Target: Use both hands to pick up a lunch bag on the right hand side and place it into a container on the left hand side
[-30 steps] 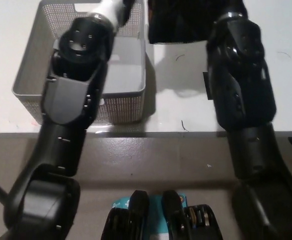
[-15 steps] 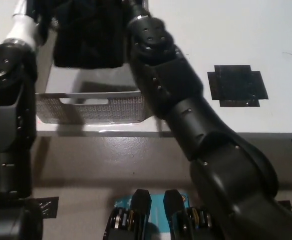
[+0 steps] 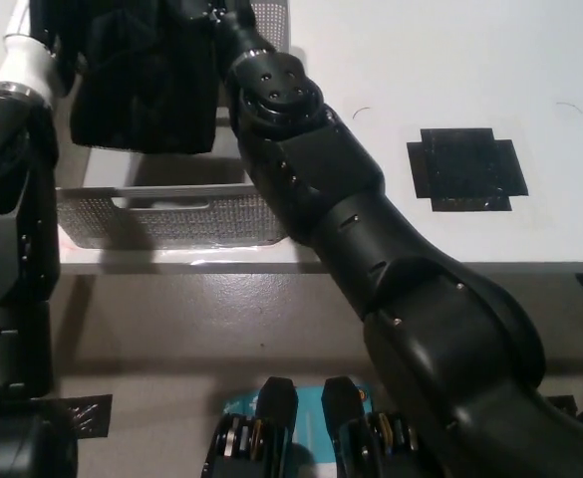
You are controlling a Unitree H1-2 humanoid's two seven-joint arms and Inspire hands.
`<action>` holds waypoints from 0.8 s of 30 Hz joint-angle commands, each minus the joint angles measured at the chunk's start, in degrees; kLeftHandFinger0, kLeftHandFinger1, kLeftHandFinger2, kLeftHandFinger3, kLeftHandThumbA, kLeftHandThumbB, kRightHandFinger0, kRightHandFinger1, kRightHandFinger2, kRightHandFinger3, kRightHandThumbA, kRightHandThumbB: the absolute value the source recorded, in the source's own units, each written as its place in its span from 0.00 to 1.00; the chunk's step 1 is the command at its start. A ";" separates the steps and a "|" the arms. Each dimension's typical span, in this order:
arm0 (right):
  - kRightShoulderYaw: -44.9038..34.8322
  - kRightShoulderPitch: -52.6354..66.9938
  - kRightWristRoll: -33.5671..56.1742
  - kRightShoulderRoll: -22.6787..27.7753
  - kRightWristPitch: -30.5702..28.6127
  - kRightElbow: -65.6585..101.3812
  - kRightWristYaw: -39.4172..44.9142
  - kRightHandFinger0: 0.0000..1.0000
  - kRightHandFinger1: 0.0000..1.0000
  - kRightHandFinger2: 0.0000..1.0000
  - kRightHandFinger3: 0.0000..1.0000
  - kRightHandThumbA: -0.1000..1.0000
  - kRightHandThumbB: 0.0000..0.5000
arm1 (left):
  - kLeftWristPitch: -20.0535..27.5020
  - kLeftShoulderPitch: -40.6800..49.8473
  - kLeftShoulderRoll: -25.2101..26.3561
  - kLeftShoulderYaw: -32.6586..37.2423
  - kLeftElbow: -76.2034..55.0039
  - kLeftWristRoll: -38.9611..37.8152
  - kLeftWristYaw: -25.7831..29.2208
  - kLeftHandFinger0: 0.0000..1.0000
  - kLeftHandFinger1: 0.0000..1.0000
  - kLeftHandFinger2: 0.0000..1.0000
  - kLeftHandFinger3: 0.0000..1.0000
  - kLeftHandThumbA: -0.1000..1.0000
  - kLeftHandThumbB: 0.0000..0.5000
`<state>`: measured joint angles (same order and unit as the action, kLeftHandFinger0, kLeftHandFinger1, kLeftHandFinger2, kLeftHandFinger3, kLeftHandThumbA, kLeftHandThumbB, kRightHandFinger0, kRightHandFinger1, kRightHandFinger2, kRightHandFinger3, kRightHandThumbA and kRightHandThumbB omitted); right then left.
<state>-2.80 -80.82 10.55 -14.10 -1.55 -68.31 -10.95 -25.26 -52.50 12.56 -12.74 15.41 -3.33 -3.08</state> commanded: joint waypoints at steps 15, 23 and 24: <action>31.95 10.62 -21.61 27.81 20.61 41.08 32.12 1.00 1.00 1.00 1.00 0.60 0.24 | -1.67 4.38 22.86 13.63 -9.20 -8.12 -20.59 1.00 1.00 1.00 1.00 1.00 0.35; 15.47 23.50 -6.72 38.98 17.14 60.56 26.15 0.96 1.00 1.00 1.00 0.61 0.13 | -1.67 10.47 36.30 8.81 -19.45 -16.15 -16.90 1.00 1.00 1.00 1.00 1.00 0.36; 14.18 25.20 -6.27 39.48 17.02 62.36 24.77 0.87 0.96 1.00 1.00 0.58 0.11 | -1.67 11.53 37.52 9.07 -20.51 -16.05 -17.13 1.00 1.00 1.00 1.00 1.00 0.37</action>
<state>14.17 -59.64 3.37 9.94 8.50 -37.18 1.66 -25.92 -40.07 29.93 -3.65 11.58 -6.67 -10.84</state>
